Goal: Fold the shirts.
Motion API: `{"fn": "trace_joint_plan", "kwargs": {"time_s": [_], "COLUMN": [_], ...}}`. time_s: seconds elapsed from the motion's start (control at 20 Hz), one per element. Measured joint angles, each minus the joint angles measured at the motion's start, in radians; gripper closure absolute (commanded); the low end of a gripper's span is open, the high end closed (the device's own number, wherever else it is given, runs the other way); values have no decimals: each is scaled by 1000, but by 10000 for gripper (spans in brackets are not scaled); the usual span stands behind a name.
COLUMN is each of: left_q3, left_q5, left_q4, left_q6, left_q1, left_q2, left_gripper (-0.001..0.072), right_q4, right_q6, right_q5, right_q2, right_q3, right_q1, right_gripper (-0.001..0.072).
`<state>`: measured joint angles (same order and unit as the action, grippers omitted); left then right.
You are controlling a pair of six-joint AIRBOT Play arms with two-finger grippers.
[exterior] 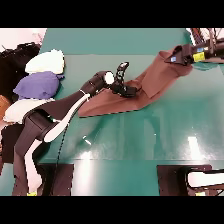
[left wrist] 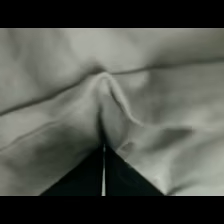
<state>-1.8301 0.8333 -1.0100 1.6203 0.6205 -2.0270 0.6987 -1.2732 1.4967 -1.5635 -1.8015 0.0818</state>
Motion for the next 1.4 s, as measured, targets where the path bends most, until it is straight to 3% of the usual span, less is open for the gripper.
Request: {"fn": "trace_joint_plan", "kwargs": {"time_s": [0.25,0.5,0.55,0.6,0.65,0.7,0.75,0.95,1.15,1.25,1.3,1.4], "left_q3": [-35,-49,-49,-50,-51,-51,-51,-51,-51,-51,-51,-51], "left_q5": [80,173,194,210,228,249,270,338,376,388,389,393], "left_q4": [-36,-188,-207,-221,-233,-246,-253,-283,-289,-289,-287,-276], "left_q6": [-2,-4,-6,-10,-17,-25,-34,-69,-85,-89,-91,-92], "left_q1": [-84,-268,-312,-353,-396,-430,-461,-530,-547,-550,-551,-550], "left_q2": [33,209,252,294,338,374,411,509,544,547,549,549], "left_gripper": [685,685,685,685,685,685,685,685,684,685,684,685], "right_q4": [0,-11,-29,-61,-100,-125,-132,-24,122,164,176,181], "right_q6": [-17,-18,-3,23,60,98,124,142,100,76,66,48], "right_q5": [-43,-141,-175,-211,-256,-293,-323,-336,-261,-247,-245,-245], "right_q2": [0,-48,-71,-97,-128,-159,-187,-228,-174,-134,-120,-113], "right_q3": [-40,-48,-48,-48,-49,-50,-49,-48,29,119,168,251], "right_q1": [118,285,338,391,453,512,557,617,493,389,332,229], "right_gripper": [697,680,483,183,65,94,177,185,185,129,-8,-8]}}
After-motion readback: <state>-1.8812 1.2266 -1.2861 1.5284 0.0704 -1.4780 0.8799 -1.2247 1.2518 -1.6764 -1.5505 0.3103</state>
